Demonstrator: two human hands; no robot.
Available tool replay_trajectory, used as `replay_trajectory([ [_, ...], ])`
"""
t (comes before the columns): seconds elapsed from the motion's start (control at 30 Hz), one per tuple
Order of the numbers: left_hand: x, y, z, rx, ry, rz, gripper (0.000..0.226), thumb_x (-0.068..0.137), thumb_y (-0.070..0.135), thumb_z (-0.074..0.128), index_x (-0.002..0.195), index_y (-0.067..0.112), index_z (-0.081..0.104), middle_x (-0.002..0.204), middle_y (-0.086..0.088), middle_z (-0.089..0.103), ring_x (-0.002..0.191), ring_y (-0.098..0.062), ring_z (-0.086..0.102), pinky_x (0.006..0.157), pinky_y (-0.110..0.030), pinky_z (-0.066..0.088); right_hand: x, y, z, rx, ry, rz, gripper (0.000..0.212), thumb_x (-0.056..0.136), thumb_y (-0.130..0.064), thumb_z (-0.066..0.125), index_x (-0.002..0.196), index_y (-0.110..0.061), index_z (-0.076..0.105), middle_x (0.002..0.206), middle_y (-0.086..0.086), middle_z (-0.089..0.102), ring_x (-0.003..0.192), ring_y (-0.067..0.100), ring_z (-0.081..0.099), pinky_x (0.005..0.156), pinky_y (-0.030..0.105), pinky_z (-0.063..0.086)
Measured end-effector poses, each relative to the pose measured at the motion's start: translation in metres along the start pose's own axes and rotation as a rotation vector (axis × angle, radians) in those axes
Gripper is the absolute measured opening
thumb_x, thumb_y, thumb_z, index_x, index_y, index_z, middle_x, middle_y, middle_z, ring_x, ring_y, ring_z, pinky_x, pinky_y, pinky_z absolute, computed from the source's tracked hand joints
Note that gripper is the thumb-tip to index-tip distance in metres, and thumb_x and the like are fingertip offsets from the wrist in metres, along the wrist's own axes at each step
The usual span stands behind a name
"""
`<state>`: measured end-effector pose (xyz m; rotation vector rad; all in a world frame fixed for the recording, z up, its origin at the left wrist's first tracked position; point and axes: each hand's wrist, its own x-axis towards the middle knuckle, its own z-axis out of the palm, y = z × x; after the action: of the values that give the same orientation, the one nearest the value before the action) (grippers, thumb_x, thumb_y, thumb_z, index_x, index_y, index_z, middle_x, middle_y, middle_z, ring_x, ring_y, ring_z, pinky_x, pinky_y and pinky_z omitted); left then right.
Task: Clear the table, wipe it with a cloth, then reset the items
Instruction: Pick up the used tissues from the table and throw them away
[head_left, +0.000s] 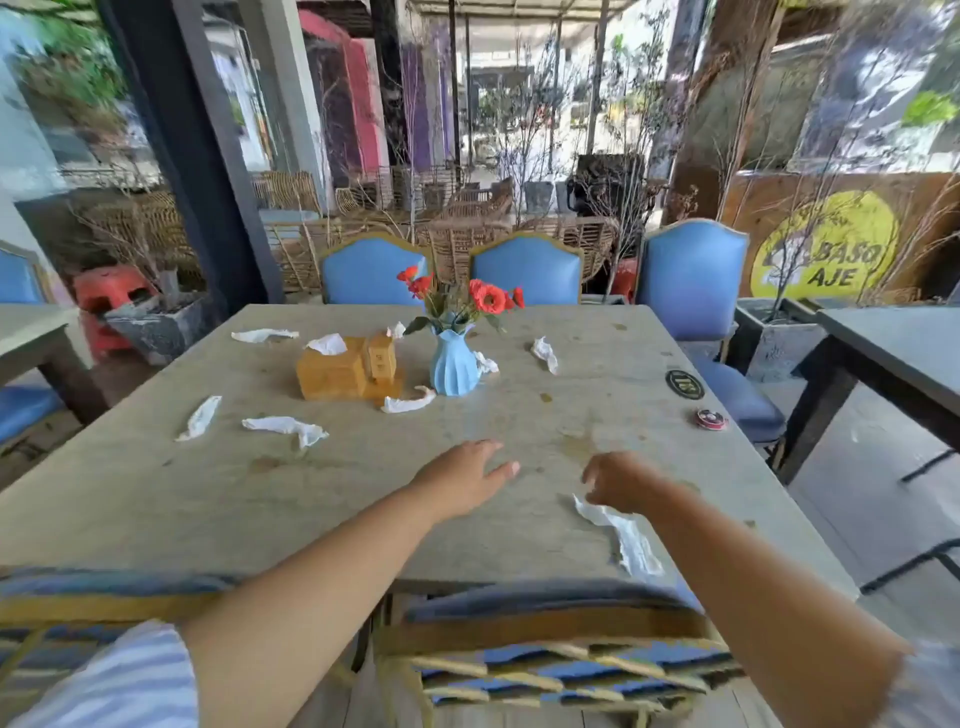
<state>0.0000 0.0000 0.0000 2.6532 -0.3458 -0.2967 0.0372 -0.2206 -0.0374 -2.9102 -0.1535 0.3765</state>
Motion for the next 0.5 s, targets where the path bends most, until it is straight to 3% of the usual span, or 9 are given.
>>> replay_trajectory([
  [0.13,0.056,-0.027,0.006,-0.044,-0.045,-0.056,0.059,0.096,0.049,0.038,0.145,0.018,0.032,0.152,-0.005,0.032,0.139,-0.021,0.032,0.110,-0.033,0.029,0.037,0.016,0.006,-0.107,-0.281,0.027,0.052,0.079,-0.020,0.073,0.126,-0.014,0.052,0.074,-0.005,0.041,0.090,0.014,0.044,0.078,0.023,0.041],
  [0.17,0.070,-0.035,0.008,-0.052,-0.057,-0.071,0.058,0.095,0.049,0.039,0.144,0.018,0.033,0.152,-0.005,0.033,0.139,-0.020,0.033,0.110,-0.033,0.029,0.046,0.021,0.010,-0.079,-0.339,0.038,0.056,0.076,-0.018,0.076,0.125,-0.017,0.049,0.070,-0.008,0.035,0.088,0.014,0.042,0.073,0.020,0.043],
  [0.23,0.095,-0.050,0.010,-0.108,-0.064,-0.105,0.056,0.095,0.048,0.041,0.142,0.019,0.036,0.149,-0.005,0.037,0.137,-0.020,0.036,0.108,-0.031,0.031,0.062,0.031,0.018,-0.046,-0.404,0.037,0.053,0.072,-0.011,0.078,0.116,-0.021,0.050,0.074,-0.009,0.039,0.085,0.019,0.048,0.079,0.025,0.048],
  [0.3,0.120,-0.067,0.011,-0.184,-0.043,-0.137,0.053,0.094,0.046,0.045,0.139,0.018,0.042,0.145,-0.005,0.043,0.132,-0.019,0.042,0.103,-0.026,0.033,0.077,0.040,0.029,0.049,-0.402,0.042,0.036,0.073,0.000,0.073,0.104,-0.015,0.062,0.081,-0.001,0.053,0.077,0.023,0.057,0.079,0.034,0.051],
  [0.4,0.153,-0.090,0.012,-0.315,0.009,-0.218,0.049,0.093,0.041,0.050,0.134,0.013,0.048,0.139,-0.006,0.051,0.127,-0.019,0.048,0.100,-0.025,0.037,0.101,0.046,0.037,0.215,-0.330,0.023,0.021,0.074,-0.001,0.071,0.092,-0.012,0.070,0.067,-0.006,0.056,0.057,0.004,0.055,0.067,0.025,0.055],
  [0.5,0.184,-0.118,0.009,-0.387,0.090,-0.305,0.044,0.094,0.034,0.052,0.131,0.009,0.050,0.136,-0.006,0.053,0.125,-0.020,0.050,0.097,-0.025,0.037,0.126,0.043,0.035,0.525,-0.232,0.071,0.014,0.073,-0.002,0.076,0.078,-0.010,0.065,0.061,-0.001,0.061,0.048,0.003,0.061,0.060,0.022,0.057],
])
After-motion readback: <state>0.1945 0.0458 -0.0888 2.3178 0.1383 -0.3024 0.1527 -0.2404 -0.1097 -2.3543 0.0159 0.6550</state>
